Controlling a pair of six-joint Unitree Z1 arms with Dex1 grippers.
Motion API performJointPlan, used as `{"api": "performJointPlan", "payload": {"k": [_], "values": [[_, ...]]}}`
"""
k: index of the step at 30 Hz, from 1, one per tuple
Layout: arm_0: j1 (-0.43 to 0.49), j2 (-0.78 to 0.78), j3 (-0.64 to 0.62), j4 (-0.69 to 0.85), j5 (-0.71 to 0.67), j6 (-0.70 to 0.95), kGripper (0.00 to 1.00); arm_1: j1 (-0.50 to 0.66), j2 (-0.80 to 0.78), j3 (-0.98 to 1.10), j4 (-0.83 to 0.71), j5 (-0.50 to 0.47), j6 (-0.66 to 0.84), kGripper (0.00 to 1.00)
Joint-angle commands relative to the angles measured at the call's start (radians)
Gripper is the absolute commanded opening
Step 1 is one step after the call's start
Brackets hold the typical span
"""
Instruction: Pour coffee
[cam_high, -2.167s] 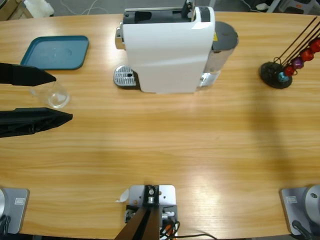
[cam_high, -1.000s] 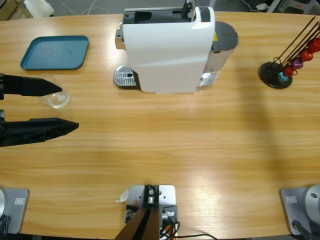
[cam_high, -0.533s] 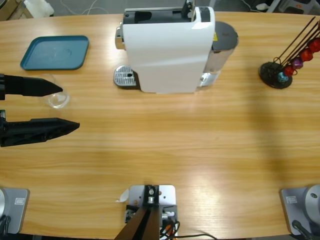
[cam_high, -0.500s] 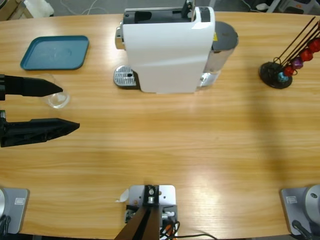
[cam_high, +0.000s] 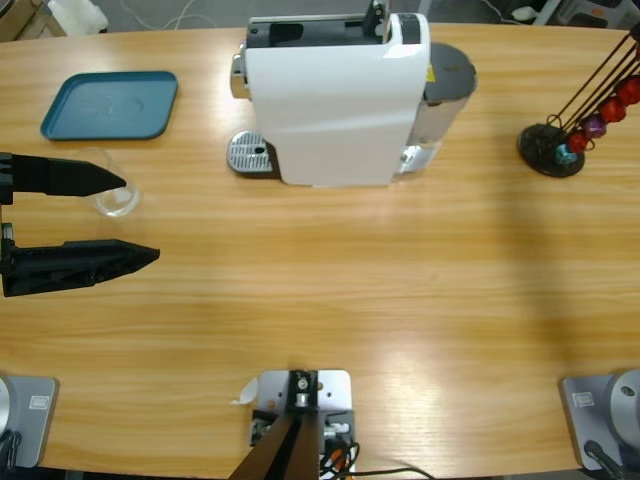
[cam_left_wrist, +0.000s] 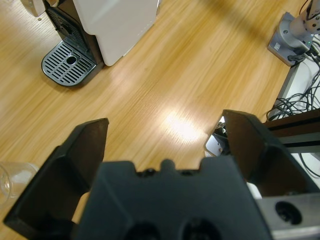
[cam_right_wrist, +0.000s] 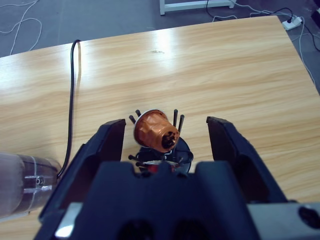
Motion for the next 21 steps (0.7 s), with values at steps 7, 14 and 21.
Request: {"api": "performJointPlan", "payload": {"k": [7, 14, 21], "values": [[-0.006, -0.012, 0.039, -0.008, -0.008, -0.011, 1.0, -0.019, 0.06, -0.002, -0.007, -0.011, 0.001, 0.642], [-0.006, -0.011, 0.042, -0.009, -0.008, -0.011, 1.0, -0.019, 0.061, -0.005, -0.002, -0.035, -0.008, 0.637], [-0.006, -0.011, 0.045, -0.009, -0.008, -0.011, 1.0, -0.019, 0.044, -0.015, 0.005, -0.045, -0.051, 0.514]]}}
